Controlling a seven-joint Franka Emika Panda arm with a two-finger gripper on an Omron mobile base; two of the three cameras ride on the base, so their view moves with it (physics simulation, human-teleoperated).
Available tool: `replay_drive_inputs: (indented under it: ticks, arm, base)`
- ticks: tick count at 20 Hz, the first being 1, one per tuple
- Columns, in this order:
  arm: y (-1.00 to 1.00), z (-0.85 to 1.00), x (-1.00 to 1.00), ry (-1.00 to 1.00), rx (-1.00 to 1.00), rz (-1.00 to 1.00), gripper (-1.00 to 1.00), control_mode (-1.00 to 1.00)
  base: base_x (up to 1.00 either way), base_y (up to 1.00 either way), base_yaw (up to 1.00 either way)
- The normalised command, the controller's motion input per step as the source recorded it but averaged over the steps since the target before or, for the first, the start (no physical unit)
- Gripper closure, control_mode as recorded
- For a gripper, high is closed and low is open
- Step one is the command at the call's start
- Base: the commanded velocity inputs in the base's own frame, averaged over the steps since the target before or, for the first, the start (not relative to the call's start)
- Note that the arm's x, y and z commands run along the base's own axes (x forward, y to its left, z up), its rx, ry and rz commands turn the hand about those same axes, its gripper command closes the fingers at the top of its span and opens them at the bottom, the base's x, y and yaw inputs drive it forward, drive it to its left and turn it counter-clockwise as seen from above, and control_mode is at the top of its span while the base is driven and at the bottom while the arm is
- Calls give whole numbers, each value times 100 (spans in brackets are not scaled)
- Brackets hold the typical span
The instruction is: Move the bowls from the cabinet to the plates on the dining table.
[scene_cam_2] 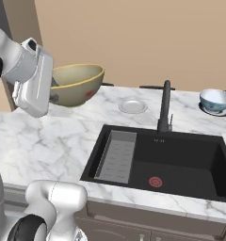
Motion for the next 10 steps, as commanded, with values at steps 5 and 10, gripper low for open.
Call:
replay_drive_inputs:
  ticks: [5, 10]
  arm:
    - [0, 0, 0, 0, 0, 0, 100, 100]
    - [15, -3, 18, 4, -1, 0, 100, -100]
  base:
    - [0, 0, 0]
    - [0, 0, 0]
